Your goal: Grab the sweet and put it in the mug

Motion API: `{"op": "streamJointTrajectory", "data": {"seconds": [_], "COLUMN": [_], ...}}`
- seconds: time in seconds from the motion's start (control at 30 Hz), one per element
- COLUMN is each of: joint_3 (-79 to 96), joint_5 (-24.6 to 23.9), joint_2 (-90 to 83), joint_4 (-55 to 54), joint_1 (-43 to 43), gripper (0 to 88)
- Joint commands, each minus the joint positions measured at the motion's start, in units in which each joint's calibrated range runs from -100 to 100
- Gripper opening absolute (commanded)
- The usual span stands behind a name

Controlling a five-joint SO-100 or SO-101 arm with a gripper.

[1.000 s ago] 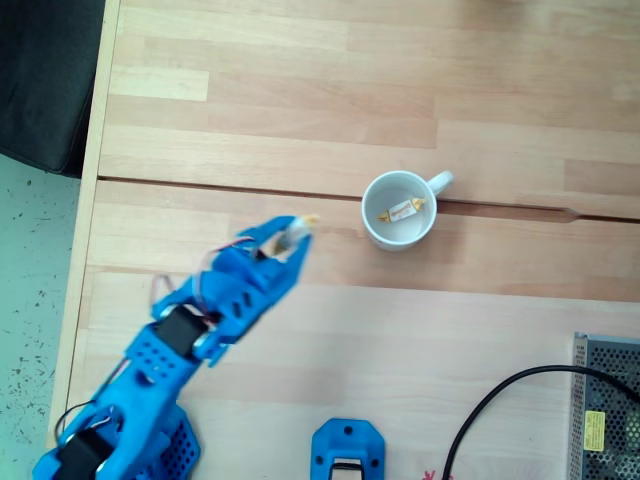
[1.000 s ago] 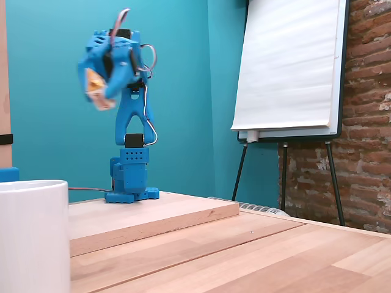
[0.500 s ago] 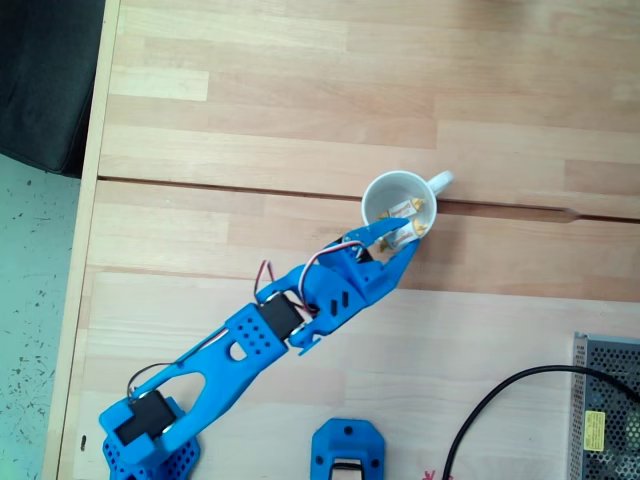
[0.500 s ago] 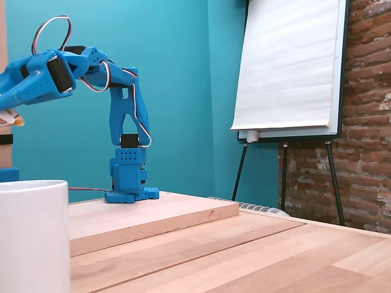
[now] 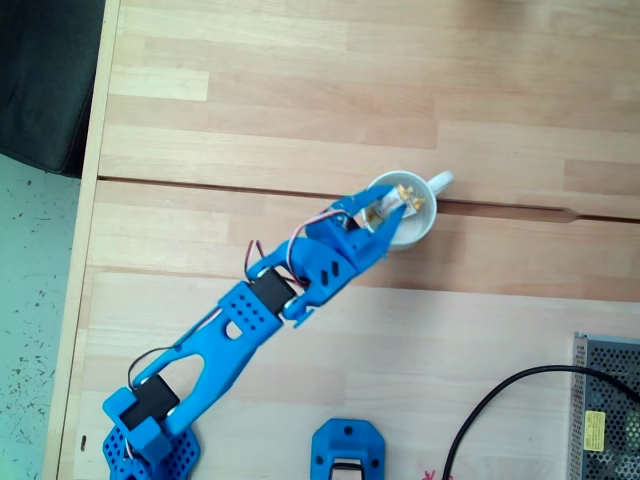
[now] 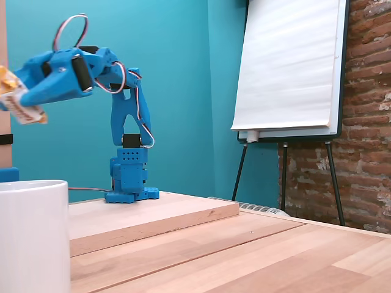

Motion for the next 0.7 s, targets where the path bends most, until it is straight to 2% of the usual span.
{"op": "streamJointTrajectory", "data": {"seconds": [0.0, 0.17, 0.67], "joint_3": [-3.81, -3.81, -3.63], "joint_5": [0.15, 0.1, -0.39], "joint_2": [-0.66, -0.75, -1.35], "joint_4": [-1.24, -1.24, -1.16], "joint_1": [-0.25, -0.18, 1.56], "gripper": [6.8, 11.2, 12.2]}}
